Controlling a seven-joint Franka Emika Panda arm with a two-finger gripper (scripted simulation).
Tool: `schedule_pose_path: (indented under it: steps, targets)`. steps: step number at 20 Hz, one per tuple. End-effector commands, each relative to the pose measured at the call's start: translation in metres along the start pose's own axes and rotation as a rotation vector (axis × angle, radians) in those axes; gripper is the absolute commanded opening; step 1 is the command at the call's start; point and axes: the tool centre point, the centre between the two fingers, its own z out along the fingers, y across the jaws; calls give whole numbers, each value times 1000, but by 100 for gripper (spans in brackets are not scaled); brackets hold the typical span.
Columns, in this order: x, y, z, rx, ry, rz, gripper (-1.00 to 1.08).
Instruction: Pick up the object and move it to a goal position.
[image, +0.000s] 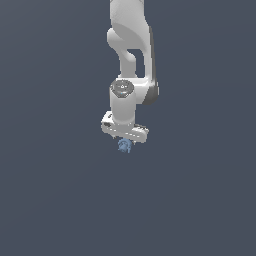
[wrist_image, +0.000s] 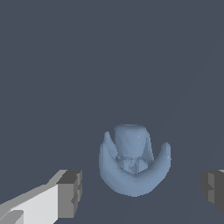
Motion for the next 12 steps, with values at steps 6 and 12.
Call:
schedule_pose_path:
  steps: [6, 12]
  targets:
    - [0, 0, 12, 0, 1, 2, 100]
    - [-1, 0, 41, 0, 1, 4, 100]
